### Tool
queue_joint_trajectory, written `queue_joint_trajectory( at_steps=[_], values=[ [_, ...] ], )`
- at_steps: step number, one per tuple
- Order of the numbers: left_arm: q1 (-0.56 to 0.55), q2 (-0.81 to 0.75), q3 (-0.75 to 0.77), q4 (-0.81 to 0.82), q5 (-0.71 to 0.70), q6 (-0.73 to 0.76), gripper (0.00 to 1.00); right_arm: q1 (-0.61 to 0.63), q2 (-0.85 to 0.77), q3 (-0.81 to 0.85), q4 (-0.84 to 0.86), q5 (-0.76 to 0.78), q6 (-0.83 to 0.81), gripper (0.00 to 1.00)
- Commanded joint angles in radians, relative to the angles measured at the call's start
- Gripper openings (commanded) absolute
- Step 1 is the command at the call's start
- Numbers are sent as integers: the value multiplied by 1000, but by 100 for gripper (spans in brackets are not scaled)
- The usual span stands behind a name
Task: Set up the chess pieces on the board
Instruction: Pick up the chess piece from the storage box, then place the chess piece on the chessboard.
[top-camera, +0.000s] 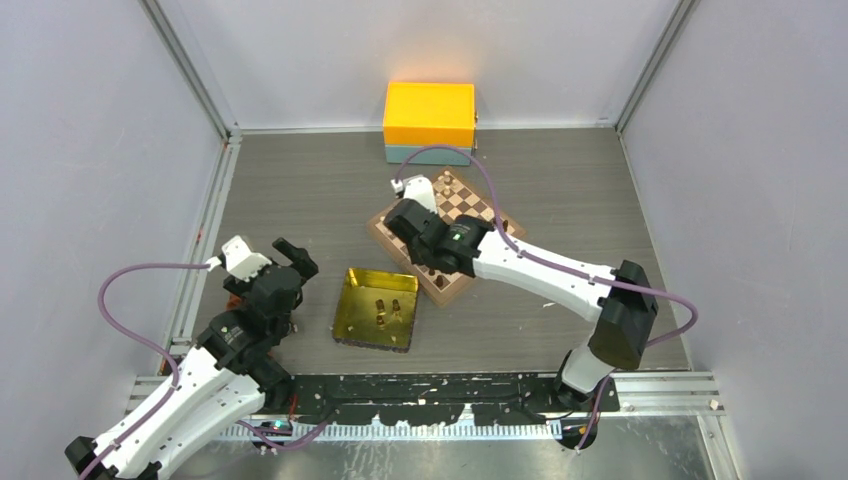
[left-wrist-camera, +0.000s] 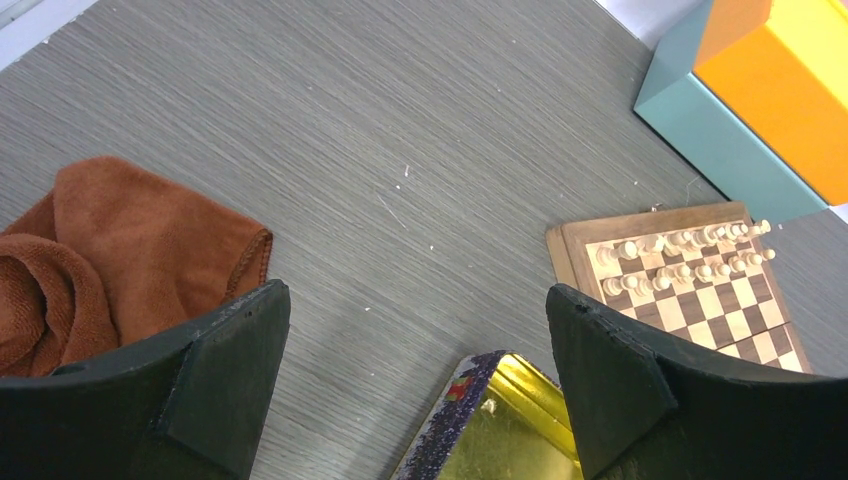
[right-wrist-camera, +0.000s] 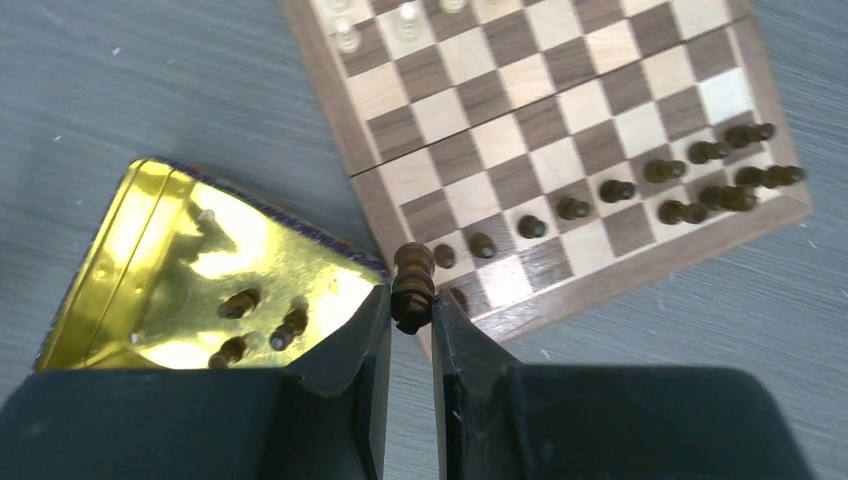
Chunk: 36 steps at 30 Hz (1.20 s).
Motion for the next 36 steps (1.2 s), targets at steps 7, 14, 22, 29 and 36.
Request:
queue_joint_trajectory(
  at_steps=[7, 14, 22, 29, 36],
  values=[
    [-5, -2, -10, 52, -8, 5, 100, -196, -124, -98, 5, -1, 23, 1],
    [-5, 0, -11, 59, -11, 9, 100, -297, -112, -156, 29, -46, 21, 1],
    [-5, 6, -12, 63, -10, 11, 100, -368, -97, -203, 56, -90, 28, 1],
    [-4, 7, -13, 64, -10, 9, 100, -409, -68, -234, 89, -126, 34, 1],
    [-5, 7, -14, 63, -12, 10, 100, -436, -23, -249, 132, -150, 31, 1]
  ],
)
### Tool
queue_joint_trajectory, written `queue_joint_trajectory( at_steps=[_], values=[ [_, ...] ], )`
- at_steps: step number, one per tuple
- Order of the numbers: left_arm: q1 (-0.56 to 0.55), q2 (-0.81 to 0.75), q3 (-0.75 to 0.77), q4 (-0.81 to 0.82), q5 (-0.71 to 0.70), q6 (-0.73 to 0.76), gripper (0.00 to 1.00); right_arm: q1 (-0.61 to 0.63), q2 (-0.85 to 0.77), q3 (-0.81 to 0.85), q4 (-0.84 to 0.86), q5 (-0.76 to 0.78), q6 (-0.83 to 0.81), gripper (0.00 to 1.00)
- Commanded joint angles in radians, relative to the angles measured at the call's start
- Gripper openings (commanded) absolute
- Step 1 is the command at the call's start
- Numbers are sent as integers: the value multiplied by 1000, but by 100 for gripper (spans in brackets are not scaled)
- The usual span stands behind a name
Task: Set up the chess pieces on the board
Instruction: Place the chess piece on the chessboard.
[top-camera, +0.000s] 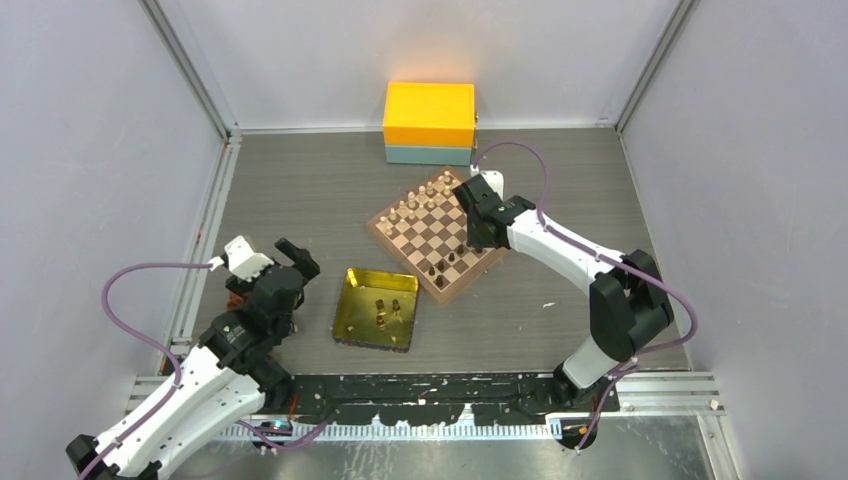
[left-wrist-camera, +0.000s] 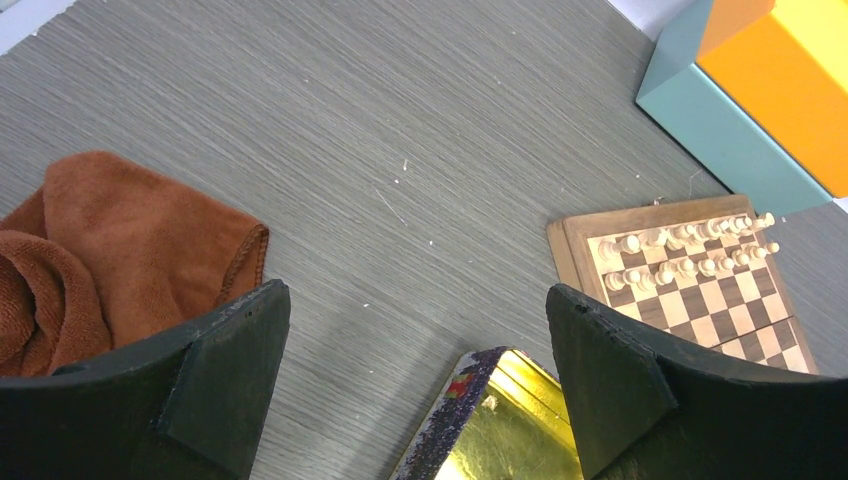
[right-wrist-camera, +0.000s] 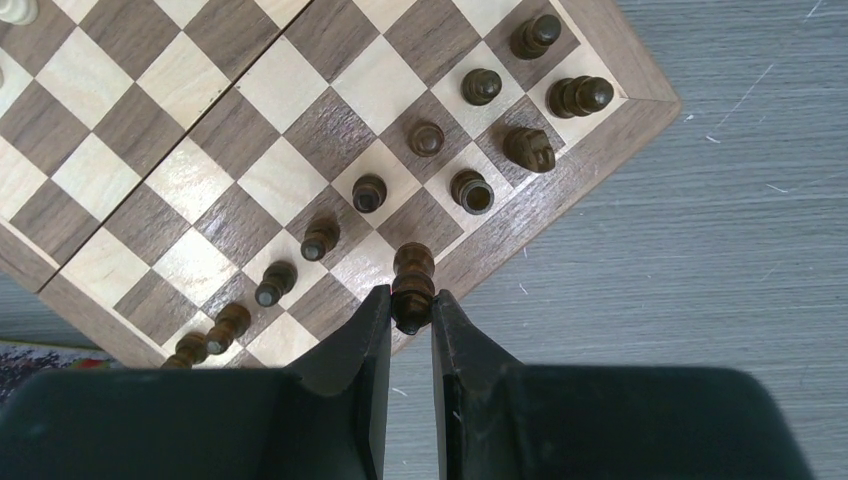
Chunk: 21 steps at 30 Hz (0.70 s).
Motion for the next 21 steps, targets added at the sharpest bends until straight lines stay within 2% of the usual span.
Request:
queue_joint_trajectory(
  at_steps=[1, 21],
  values=[
    [-4, -1, -1, 48, -23, 9, 100, -15, 13, -7, 65, -19, 11, 1],
    [-4, 22, 2, 64, -31, 16, 100, -45, 61, -6, 88, -23, -4, 1]
  ],
)
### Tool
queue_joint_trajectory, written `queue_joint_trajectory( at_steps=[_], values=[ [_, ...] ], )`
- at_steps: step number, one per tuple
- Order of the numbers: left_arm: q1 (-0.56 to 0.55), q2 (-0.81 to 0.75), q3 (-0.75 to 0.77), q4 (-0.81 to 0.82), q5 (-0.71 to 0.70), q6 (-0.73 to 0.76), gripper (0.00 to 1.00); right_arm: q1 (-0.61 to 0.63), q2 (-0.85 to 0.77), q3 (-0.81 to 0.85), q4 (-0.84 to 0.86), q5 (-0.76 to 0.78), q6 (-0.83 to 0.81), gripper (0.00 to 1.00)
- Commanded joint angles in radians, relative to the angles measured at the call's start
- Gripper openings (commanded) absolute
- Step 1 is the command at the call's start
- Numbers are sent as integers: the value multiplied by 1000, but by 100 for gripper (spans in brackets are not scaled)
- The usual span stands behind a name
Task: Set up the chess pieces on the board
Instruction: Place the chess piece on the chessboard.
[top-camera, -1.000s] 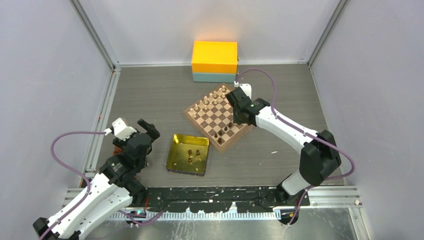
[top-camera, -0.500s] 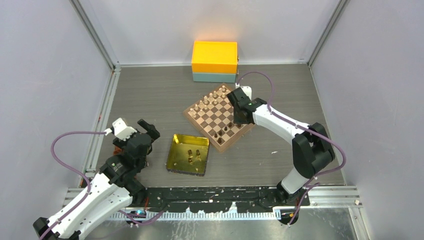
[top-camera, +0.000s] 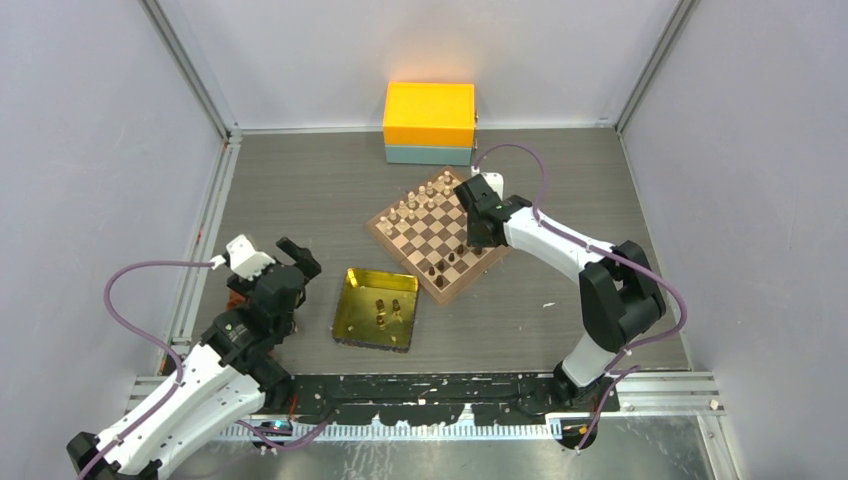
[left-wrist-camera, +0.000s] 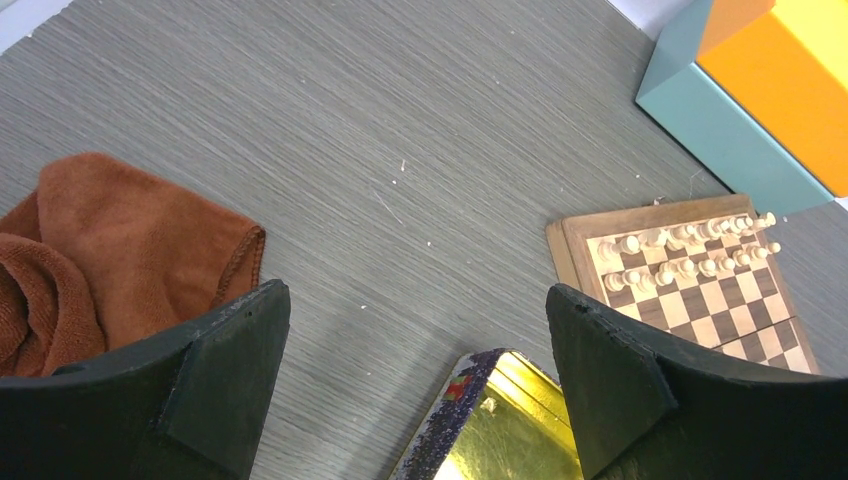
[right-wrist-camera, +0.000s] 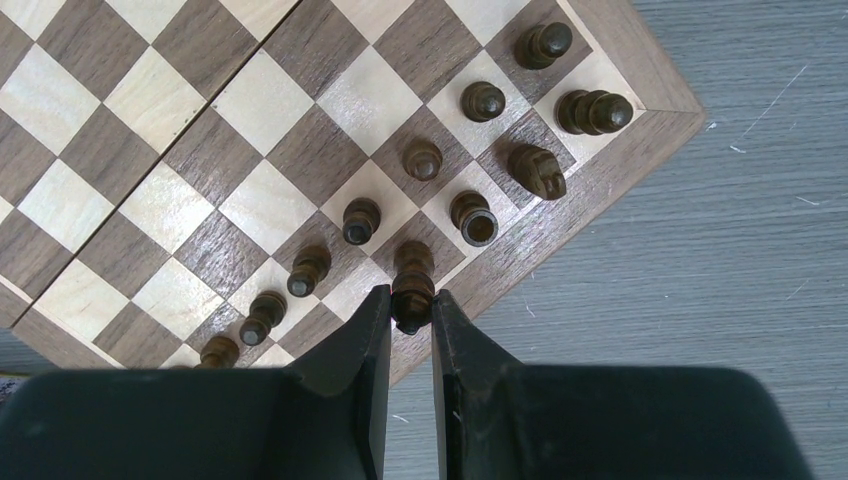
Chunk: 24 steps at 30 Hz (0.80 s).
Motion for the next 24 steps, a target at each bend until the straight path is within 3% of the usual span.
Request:
queue_joint_trajectory(
  at_steps=[1, 24],
  values=[
    [-3, 11, 4, 50, -30, 11, 100, -9, -3, 4, 36, 5, -3, 1],
    [-5, 12, 5, 44, -29, 9, 100, -14, -1, -7, 45, -15, -5, 7]
  ],
)
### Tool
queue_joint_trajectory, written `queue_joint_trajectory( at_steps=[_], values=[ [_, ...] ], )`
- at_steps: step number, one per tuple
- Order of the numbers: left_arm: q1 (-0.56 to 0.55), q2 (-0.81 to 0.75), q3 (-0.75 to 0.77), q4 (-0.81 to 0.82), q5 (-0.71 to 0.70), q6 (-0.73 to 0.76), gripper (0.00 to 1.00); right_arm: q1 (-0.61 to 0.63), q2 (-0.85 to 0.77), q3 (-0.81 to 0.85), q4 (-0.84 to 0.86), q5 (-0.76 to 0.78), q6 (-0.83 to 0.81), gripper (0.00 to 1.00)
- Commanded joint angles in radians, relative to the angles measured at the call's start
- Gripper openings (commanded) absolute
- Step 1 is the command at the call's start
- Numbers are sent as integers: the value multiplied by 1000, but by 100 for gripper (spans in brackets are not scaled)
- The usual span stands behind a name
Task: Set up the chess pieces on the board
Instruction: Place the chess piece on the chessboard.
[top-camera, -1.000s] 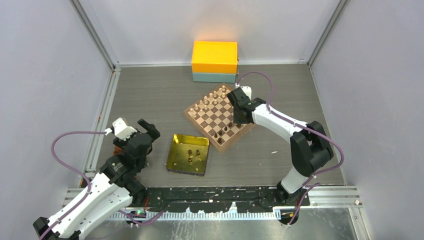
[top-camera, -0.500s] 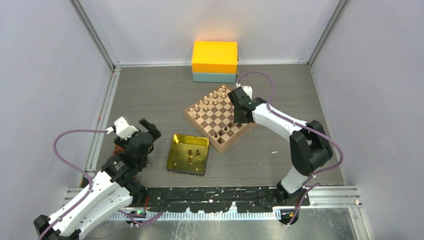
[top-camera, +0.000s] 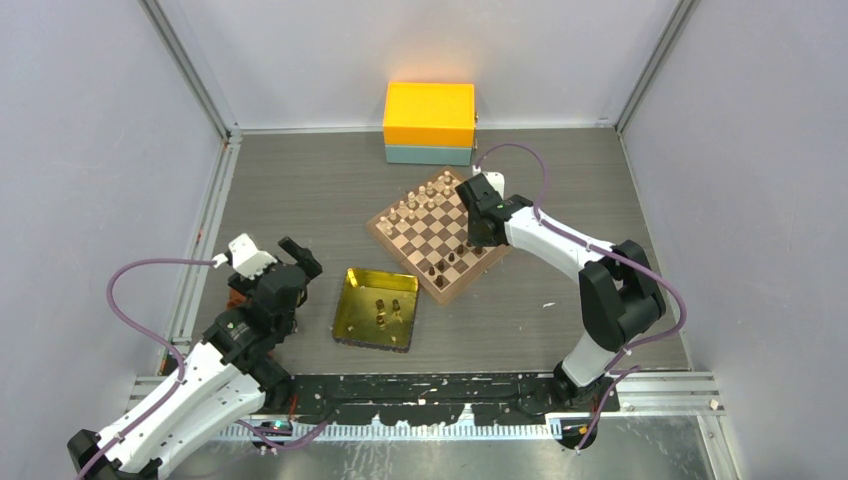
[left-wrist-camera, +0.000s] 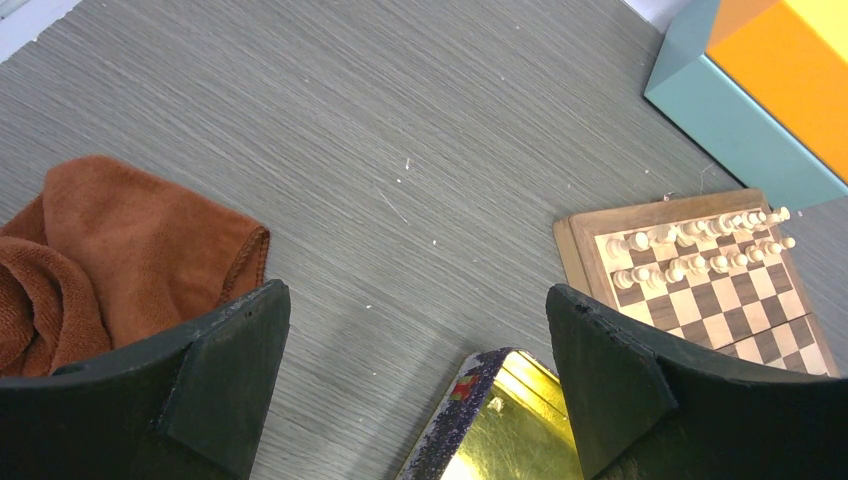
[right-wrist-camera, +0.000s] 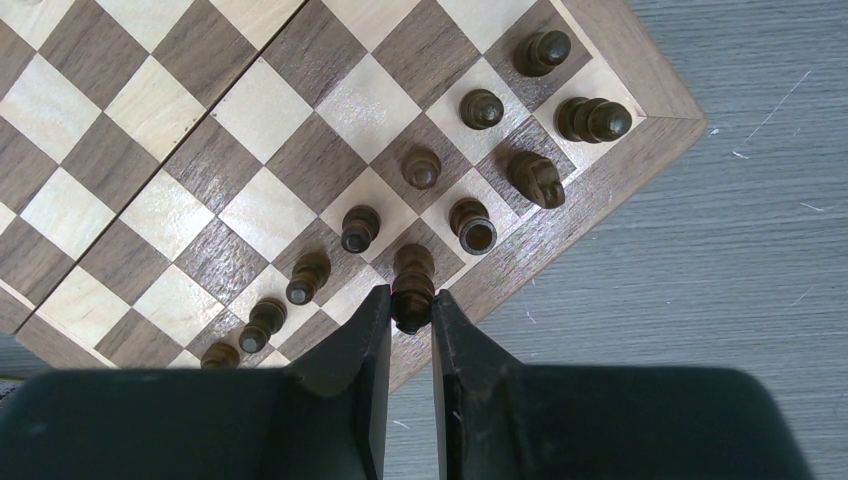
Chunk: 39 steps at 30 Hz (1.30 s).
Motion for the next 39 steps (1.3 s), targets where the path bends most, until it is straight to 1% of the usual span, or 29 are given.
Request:
queue_joint_trajectory(
  at_steps=[1, 16, 39],
  values=[
    [-5, -5, 4, 39, -29, -4, 100, -2, -4, -4, 32, -6, -2, 8],
    [-4, -10, 5, 34, -26, -9, 100, -3, -16, -4, 32, -18, -3, 13],
    [-5, -7, 3, 32, -26, -10, 100, -2, -25, -6, 41, -29, -3, 18]
  ],
)
